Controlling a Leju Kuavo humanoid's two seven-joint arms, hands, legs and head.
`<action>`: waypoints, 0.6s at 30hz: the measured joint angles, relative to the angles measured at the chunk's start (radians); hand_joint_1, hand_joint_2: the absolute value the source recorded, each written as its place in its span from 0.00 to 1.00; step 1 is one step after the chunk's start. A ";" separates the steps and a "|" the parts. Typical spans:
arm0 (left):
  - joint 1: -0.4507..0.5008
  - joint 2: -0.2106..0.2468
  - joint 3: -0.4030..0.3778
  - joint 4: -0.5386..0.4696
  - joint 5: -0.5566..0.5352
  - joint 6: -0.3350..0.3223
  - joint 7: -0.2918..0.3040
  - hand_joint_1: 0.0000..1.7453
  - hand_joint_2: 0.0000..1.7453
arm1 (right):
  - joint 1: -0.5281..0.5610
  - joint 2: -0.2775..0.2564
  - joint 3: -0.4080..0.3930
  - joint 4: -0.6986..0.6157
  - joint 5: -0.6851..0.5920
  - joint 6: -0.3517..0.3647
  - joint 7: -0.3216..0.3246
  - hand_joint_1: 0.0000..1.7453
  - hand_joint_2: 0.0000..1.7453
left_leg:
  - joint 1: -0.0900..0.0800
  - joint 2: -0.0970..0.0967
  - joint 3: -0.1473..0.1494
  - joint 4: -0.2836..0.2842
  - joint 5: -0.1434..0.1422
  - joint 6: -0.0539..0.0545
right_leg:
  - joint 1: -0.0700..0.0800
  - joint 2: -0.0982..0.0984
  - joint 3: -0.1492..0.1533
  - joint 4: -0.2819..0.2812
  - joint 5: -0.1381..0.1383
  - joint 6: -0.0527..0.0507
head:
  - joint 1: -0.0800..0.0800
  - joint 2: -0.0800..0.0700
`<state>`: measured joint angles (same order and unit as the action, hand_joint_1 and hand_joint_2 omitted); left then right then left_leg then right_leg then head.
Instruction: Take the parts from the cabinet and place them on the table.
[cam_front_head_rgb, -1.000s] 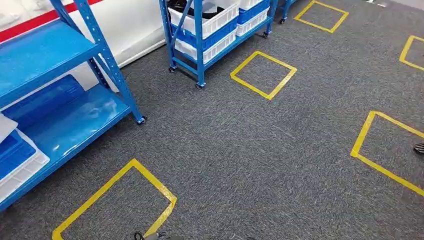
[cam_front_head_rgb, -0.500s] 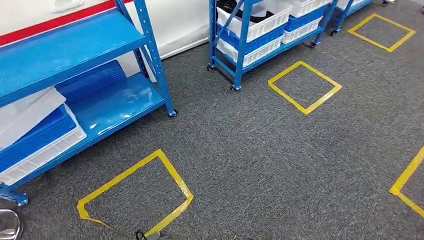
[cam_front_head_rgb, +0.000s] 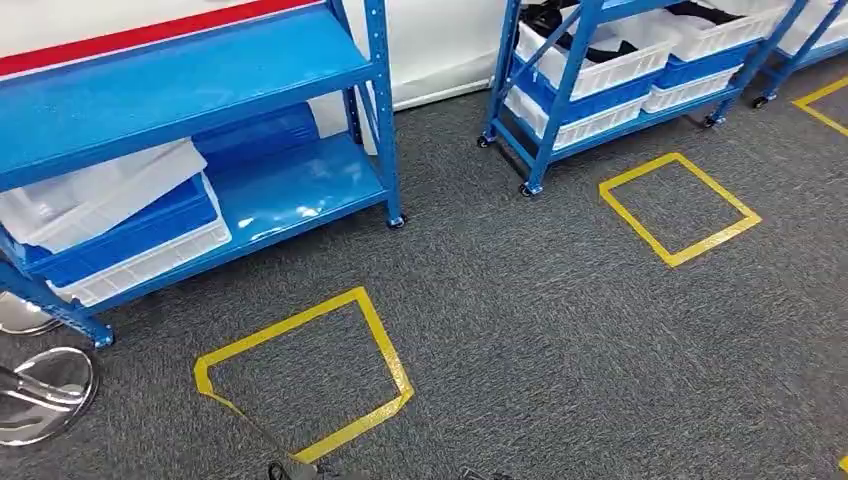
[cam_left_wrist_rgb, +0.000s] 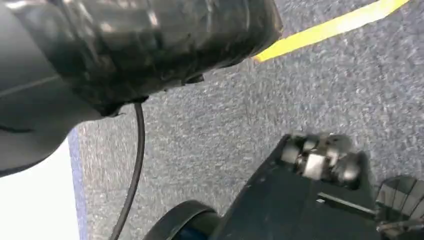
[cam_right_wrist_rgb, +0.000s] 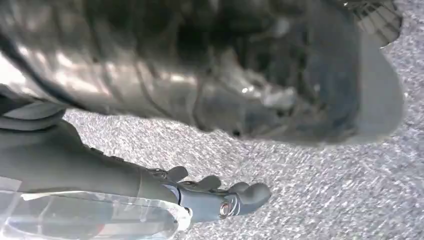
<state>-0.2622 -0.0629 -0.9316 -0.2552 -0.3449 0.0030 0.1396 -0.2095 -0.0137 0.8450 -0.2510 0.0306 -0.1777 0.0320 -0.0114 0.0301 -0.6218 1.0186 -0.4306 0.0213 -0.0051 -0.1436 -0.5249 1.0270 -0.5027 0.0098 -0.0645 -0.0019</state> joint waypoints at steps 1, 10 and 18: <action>0.003 0.000 0.000 0.000 0.000 0.000 0.000 0.00 0.00 | -0.001 0.000 0.000 -0.001 -0.006 -0.001 0.000 0.00 0.00 | 0.013 -0.011 0.013 -0.014 0.007 0.011 | -0.006 0.023 0.000 0.002 -0.009 0.010 | 0.000 0.000; 0.003 -0.003 0.000 0.000 0.001 -0.005 0.000 0.00 0.00 | 0.007 -0.001 0.000 0.000 -0.006 -0.001 0.000 0.00 0.00 | 0.016 -0.136 0.020 -0.008 0.001 0.015 | -0.018 0.166 -0.086 0.091 0.033 0.014 | 0.010 0.000; 0.008 0.000 0.000 0.000 0.001 -0.012 0.000 0.00 0.00 | 0.003 0.005 0.002 0.000 0.008 -0.004 0.004 0.00 0.00 | 0.015 -0.090 -0.036 0.077 -0.042 -0.030 | -0.022 0.171 -0.040 0.007 0.034 -0.021 | -0.004 0.000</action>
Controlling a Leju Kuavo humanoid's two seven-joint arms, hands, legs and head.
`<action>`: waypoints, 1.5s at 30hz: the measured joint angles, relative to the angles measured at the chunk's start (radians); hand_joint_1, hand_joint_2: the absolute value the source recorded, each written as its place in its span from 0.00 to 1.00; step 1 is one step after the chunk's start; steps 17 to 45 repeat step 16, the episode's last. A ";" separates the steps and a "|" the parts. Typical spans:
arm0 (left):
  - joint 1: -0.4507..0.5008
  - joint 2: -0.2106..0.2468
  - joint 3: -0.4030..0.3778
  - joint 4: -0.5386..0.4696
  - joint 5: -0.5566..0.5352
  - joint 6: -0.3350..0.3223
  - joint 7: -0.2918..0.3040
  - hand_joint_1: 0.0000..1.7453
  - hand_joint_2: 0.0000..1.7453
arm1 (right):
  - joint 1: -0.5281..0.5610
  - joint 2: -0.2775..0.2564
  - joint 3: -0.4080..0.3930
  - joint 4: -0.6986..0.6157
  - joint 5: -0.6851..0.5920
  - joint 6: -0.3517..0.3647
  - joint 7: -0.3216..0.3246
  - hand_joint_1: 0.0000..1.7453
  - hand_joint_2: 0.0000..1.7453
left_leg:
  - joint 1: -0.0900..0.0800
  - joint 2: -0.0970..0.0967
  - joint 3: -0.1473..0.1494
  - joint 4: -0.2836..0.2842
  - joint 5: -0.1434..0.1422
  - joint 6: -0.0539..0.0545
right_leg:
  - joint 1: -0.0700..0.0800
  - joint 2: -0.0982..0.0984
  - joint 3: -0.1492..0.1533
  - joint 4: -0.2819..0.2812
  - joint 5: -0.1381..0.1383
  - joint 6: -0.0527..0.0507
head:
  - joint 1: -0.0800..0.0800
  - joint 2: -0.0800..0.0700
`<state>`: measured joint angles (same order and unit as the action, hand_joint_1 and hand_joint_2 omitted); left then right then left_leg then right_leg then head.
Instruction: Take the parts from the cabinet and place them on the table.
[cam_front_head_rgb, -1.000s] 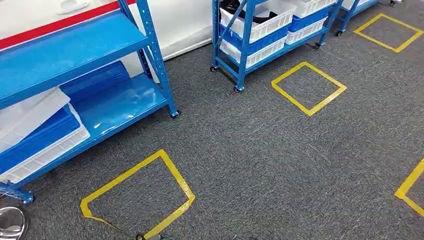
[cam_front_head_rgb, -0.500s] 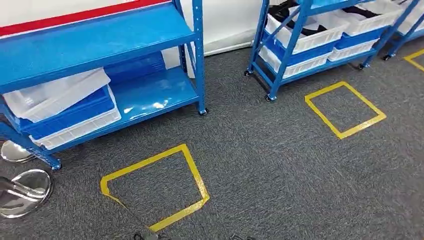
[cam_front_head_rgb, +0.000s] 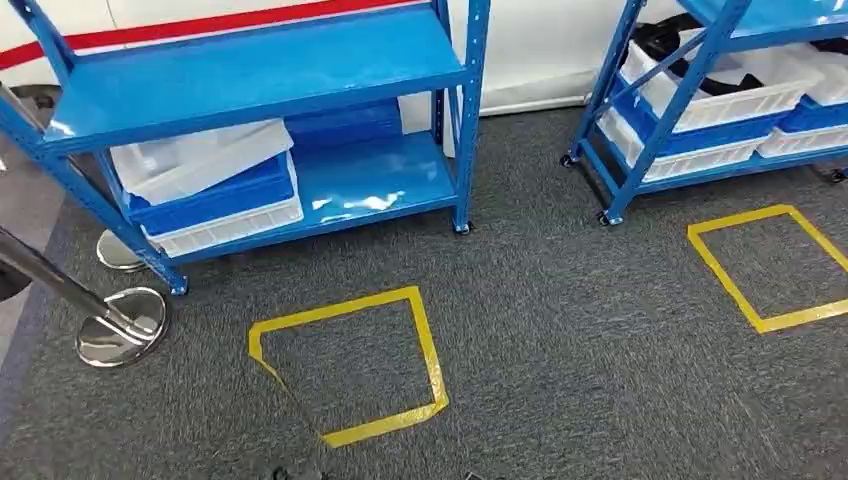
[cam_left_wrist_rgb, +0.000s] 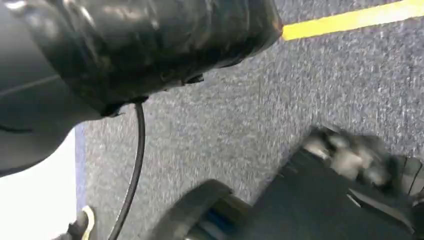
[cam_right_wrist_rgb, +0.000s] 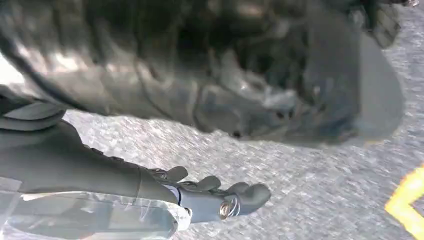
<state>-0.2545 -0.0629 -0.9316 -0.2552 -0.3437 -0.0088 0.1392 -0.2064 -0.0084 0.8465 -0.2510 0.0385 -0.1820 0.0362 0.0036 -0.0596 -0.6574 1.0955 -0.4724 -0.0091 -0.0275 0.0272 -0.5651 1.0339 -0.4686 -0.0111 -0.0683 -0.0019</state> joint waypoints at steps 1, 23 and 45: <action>-0.003 0.000 0.000 0.000 0.000 0.000 0.000 0.00 0.00 | 0.001 0.000 0.002 0.000 0.000 0.000 0.000 0.00 0.00 | 0.002 0.026 -0.039 0.077 -0.035 -0.005 | 0.004 -0.018 0.002 0.000 -0.003 -0.004 | -0.001 0.000; -0.005 0.001 0.000 0.000 0.000 0.000 0.002 0.00 0.00 | -0.005 0.003 0.003 0.000 -0.001 -0.010 -0.004 0.00 0.00 | 0.001 0.069 0.049 -0.093 0.053 0.049 | 0.016 -0.043 -0.018 0.135 -0.123 0.037 | 0.017 0.000; -0.005 0.001 0.000 0.000 0.000 0.000 0.002 0.00 0.00 | -0.005 0.003 0.003 0.000 -0.001 -0.010 -0.004 0.00 0.00 | 0.001 0.069 0.049 -0.093 0.053 0.049 | 0.016 -0.043 -0.018 0.135 -0.123 0.037 | 0.017 0.000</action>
